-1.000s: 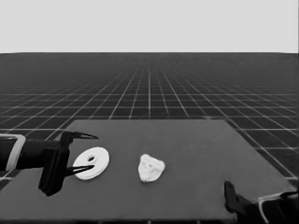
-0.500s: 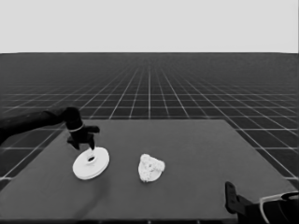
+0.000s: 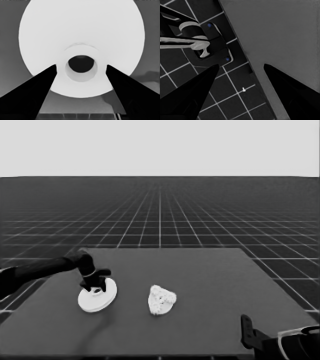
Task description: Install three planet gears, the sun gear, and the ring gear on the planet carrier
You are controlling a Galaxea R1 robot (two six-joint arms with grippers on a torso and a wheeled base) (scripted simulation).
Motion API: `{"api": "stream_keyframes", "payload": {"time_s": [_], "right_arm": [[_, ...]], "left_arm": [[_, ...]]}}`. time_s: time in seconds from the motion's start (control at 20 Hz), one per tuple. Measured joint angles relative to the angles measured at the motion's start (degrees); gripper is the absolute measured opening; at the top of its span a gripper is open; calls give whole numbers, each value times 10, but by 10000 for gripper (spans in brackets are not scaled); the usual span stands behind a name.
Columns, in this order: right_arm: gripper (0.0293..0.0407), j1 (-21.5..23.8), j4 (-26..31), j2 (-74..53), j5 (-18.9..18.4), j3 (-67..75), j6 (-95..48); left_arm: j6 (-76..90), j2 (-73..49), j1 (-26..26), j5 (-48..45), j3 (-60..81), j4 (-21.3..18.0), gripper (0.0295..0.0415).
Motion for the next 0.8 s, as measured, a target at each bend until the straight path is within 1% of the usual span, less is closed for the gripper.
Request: {"api": "stream_keyframes", "payload": {"time_s": [0.05, 0.5, 0.6, 0.65, 0.8], "right_arm": [[385, 0, 0, 0, 0, 0, 0], [385, 0, 0, 0, 0, 0, 0], [385, 0, 0, 0, 0, 0, 0], [385, 0, 0, 0, 0, 0, 0], [385, 0, 0, 0, 0, 0, 0]], "left_arm": [[0, 0, 0, 0, 0, 0, 349], [0, 0, 0, 0, -1, 0, 348], [-20, -28, -67, 57, 57, -41, 348], [-22, -31, -85, 69, 63, -52, 348], [-22, -33, -104, 82, 65, -65, 348]]}}
